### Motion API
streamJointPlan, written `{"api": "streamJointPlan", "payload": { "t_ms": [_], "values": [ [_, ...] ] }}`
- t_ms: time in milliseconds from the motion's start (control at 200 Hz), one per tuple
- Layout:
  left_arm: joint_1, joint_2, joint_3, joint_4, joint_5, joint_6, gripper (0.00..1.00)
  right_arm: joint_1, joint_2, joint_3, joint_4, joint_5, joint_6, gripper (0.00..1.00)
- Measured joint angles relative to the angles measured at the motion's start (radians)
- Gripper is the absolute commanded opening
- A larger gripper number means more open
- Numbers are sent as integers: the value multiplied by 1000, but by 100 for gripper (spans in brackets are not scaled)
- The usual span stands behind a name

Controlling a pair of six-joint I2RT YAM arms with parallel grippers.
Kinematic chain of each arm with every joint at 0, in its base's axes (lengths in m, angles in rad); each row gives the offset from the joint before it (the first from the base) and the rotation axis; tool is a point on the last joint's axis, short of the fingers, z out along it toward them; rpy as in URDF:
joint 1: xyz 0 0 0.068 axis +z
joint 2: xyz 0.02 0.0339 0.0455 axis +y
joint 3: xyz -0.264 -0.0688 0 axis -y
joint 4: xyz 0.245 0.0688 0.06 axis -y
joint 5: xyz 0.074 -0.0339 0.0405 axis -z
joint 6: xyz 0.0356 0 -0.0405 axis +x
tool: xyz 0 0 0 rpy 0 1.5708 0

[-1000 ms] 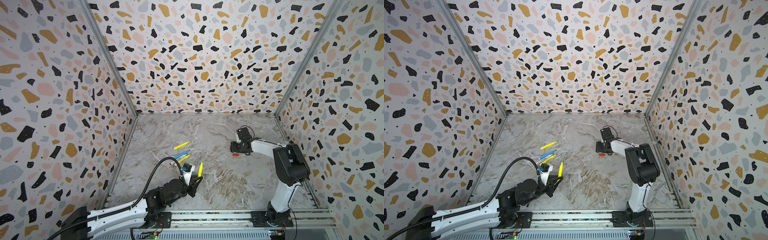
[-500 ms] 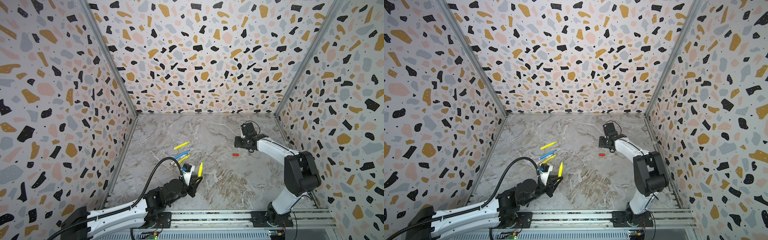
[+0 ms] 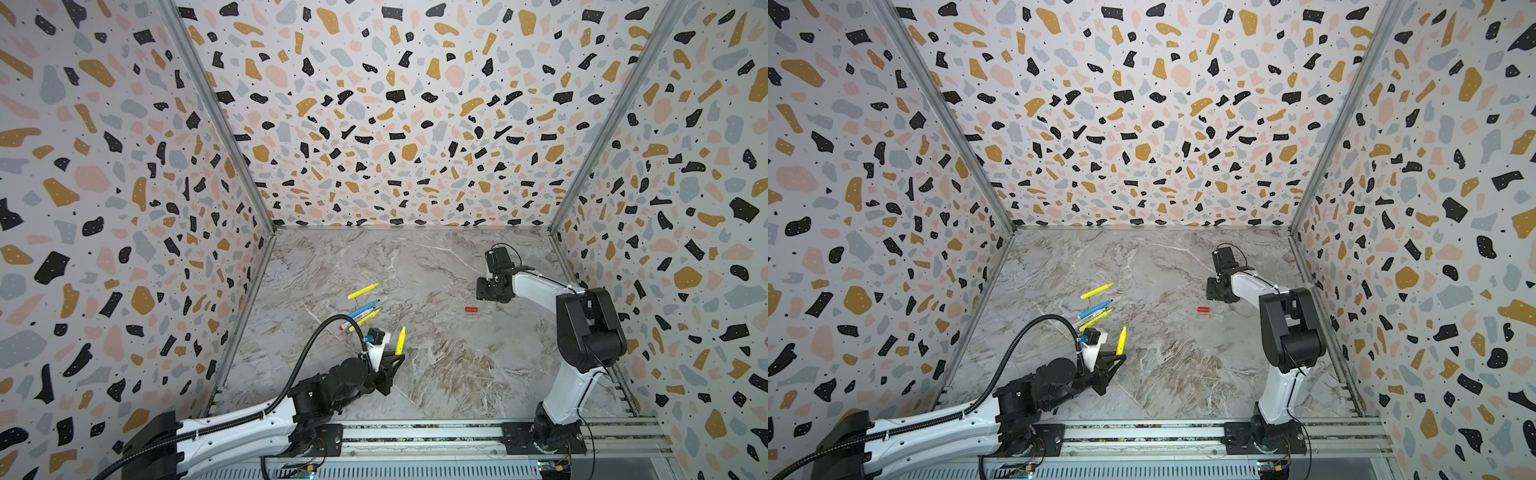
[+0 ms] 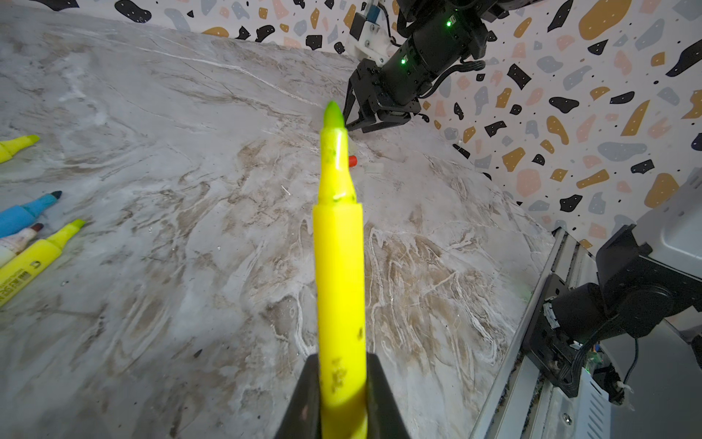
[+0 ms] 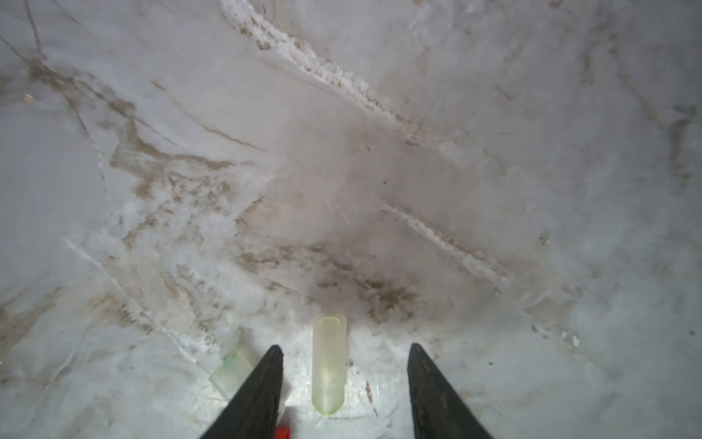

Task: Insert the pens into the pen caps
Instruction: 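Lower the right gripper and close it on the upright translucent cap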

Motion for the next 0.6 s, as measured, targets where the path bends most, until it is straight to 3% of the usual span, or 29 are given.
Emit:
{"api": "streamJointPlan", "payload": {
  "t_ms": [596],
  "values": [
    [0, 8, 0, 0, 0, 13, 7, 38, 82, 55, -28, 36, -16, 36]
  ]
}}
